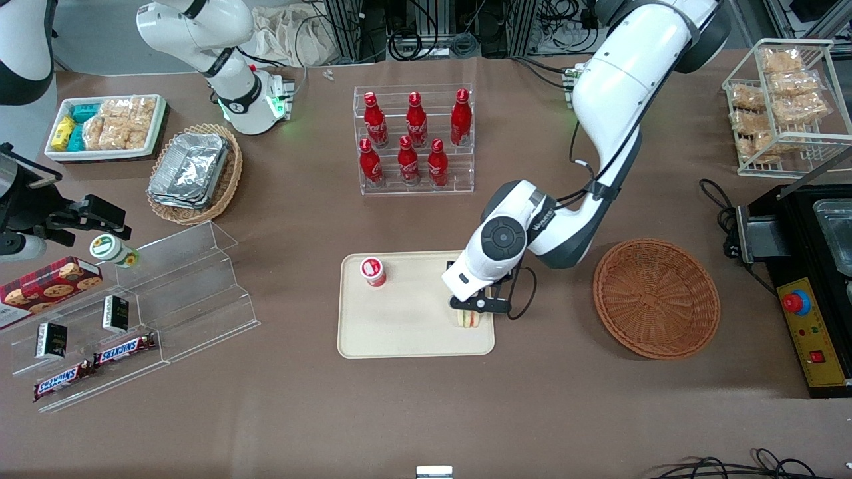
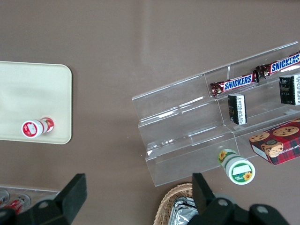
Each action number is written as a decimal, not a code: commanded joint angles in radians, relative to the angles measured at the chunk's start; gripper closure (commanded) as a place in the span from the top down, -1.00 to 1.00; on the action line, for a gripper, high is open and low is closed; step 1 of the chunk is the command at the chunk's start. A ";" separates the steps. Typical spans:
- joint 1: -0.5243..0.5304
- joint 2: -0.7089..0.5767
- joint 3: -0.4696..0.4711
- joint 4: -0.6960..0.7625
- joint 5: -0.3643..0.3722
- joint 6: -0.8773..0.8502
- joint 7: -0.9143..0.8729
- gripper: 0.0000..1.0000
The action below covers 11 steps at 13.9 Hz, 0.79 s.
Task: Place sandwich from basket to tray
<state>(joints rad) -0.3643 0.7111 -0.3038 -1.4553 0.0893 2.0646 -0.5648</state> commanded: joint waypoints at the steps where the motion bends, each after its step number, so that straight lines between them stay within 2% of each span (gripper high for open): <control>1: 0.051 -0.134 0.003 -0.007 -0.005 -0.186 0.026 0.98; 6: 0.244 -0.350 0.003 -0.005 -0.092 -0.463 0.290 0.98; 11: 0.410 -0.479 0.012 0.012 -0.068 -0.575 0.437 0.98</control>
<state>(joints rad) 0.0039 0.2839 -0.2870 -1.4284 0.0167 1.5206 -0.1762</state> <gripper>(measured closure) 0.004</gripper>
